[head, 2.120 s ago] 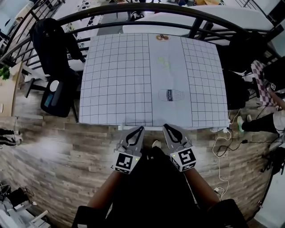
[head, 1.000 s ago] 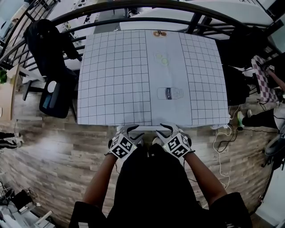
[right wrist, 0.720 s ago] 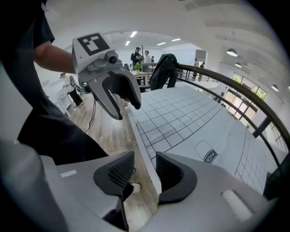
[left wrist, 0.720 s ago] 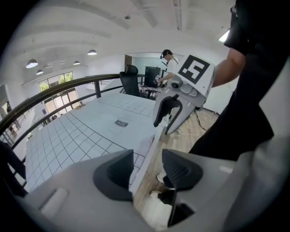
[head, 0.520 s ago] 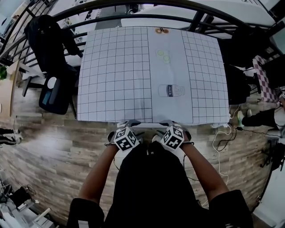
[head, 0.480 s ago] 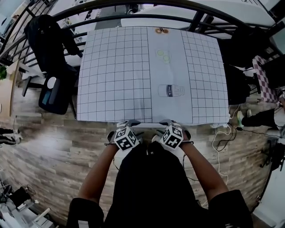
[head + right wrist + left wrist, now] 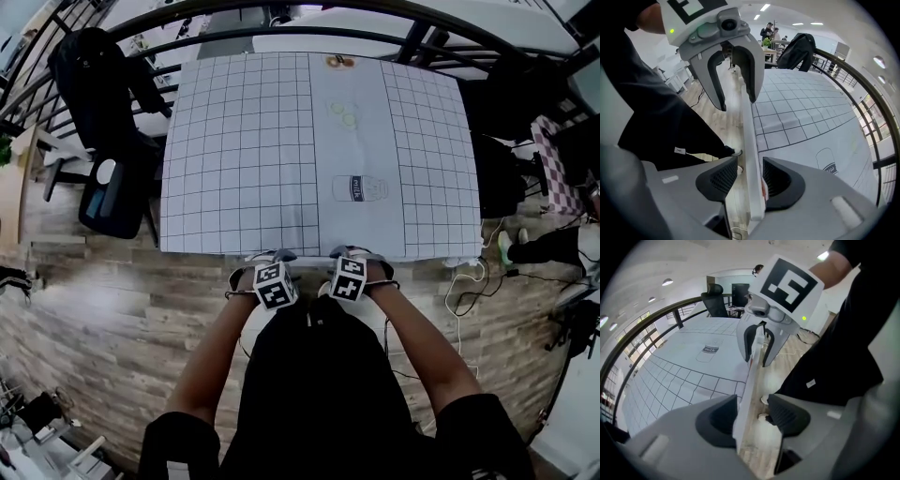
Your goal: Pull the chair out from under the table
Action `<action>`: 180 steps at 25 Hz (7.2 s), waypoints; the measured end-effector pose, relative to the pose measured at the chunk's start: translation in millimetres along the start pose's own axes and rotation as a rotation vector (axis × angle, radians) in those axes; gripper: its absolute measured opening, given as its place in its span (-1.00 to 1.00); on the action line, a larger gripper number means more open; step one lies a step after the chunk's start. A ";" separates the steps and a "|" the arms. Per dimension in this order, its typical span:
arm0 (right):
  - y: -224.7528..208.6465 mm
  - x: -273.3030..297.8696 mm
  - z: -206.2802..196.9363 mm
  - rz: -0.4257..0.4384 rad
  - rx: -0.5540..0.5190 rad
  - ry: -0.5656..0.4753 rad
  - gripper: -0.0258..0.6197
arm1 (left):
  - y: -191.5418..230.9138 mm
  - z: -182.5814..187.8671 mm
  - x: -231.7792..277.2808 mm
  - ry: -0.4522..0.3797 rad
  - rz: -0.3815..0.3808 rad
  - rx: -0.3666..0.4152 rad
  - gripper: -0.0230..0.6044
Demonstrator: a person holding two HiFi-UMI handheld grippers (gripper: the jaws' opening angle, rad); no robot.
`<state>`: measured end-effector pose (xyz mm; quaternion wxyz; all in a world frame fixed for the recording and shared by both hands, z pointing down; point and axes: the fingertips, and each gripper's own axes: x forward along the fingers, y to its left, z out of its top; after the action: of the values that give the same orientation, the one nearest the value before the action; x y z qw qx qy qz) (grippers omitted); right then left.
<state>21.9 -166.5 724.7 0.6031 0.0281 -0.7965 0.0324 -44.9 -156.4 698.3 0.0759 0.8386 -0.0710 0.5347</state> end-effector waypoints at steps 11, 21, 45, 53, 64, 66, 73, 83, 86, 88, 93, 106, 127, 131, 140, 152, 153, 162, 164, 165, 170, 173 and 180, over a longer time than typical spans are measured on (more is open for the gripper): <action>-2.6 39.2 -6.8 0.052 -0.051 0.102 -0.41 | 8.6 -11.4 26.8 0.094 -0.074 0.068 -0.25; -0.3 52.7 -3.8 0.080 -0.036 0.100 -0.44 | 8.8 -16.4 49.2 0.125 -0.154 -0.014 -0.25; -4.9 82.6 -12.9 0.101 -0.061 0.143 -0.50 | 8.7 -16.9 85.5 0.161 -0.143 0.093 -0.34; -4.7 81.6 -12.4 0.082 -0.109 0.146 -0.52 | 7.7 -16.2 93.7 0.172 -0.156 0.144 -0.36; -4.4 83.0 -9.9 0.103 -0.059 0.134 -0.50 | 10.1 -21.5 100.9 0.177 -0.189 0.092 -0.42; -3.0 83.5 -9.9 0.116 -0.051 0.137 -0.50 | 10.8 -21.6 101.7 0.183 -0.190 0.084 -0.43; -4.0 83.5 -10.2 0.122 -0.023 0.127 -0.51 | 15.3 -20.4 103.5 0.185 -0.139 0.102 -0.53; -10.0 82.7 -9.7 0.002 -0.084 0.129 -0.74 | 18.1 -20.2 102.0 0.175 -0.086 0.139 -0.65; -9.6 81.5 -10.5 0.002 -0.073 0.126 -0.70 | 16.8 -19.9 101.5 0.179 -0.085 0.141 -0.65; -7.7 80.7 -11.7 0.003 -0.069 0.127 -0.70 | 14.7 -19.0 101.4 0.180 -0.086 0.137 -0.65; 1.2 81.0 -11.6 0.008 -0.074 0.124 -0.70 | 5.7 -22.0 100.6 0.176 -0.082 0.116 -0.64; 40.5 80.3 -11.4 0.019 -0.030 0.118 -0.69 | -30.8 -31.8 95.4 0.177 -0.091 0.153 -0.64; 107.4 79.2 -16.5 0.025 0.009 0.118 -0.67 | -97.0 -46.0 91.2 0.171 -0.105 0.129 -0.62; 116.1 78.9 -18.4 0.018 0.011 0.126 -0.66 | -106.6 -48.4 91.4 0.170 -0.107 0.121 -0.59; 143.4 80.5 -20.6 -0.002 0.021 0.135 -0.65 | -133.4 -56.2 91.6 0.175 -0.078 0.141 -0.59; 193.4 75.2 -32.7 0.031 0.027 0.135 -0.66 | -184.5 -58.4 88.1 0.180 -0.110 0.113 -0.63; 197.6 76.4 -33.6 0.034 0.030 0.129 -0.66 | -188.3 -59.4 89.0 0.182 -0.111 0.114 -0.63; 264.1 60.5 -29.6 0.084 0.035 0.122 -0.64 | -252.3 -70.0 68.6 0.196 -0.124 0.099 -0.63; 274.1 61.5 -34.4 0.091 0.027 0.120 -0.64 | -263.4 -69.3 71.4 0.188 -0.124 0.086 -0.62; 276.6 59.2 -34.3 0.091 0.026 0.121 -0.64 | -266.1 -68.6 69.4 0.182 -0.123 0.084 -0.62; 290.4 69.6 -28.4 0.081 0.035 0.132 -0.64 | -276.1 -83.7 73.0 0.170 -0.114 0.090 -0.62; 296.1 77.0 -40.8 0.080 0.046 0.133 -0.64 | -283.6 -80.9 85.8 0.174 -0.117 0.096 -0.62; 327.4 76.0 -43.1 0.076 0.042 0.141 -0.63 | -313.1 -87.1 83.7 0.181 -0.110 0.118 -0.62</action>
<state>15.2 163.0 803.8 0.6553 0.0081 -0.7517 0.0741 -24.4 164.5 794.5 0.0617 0.7925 0.0138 0.6066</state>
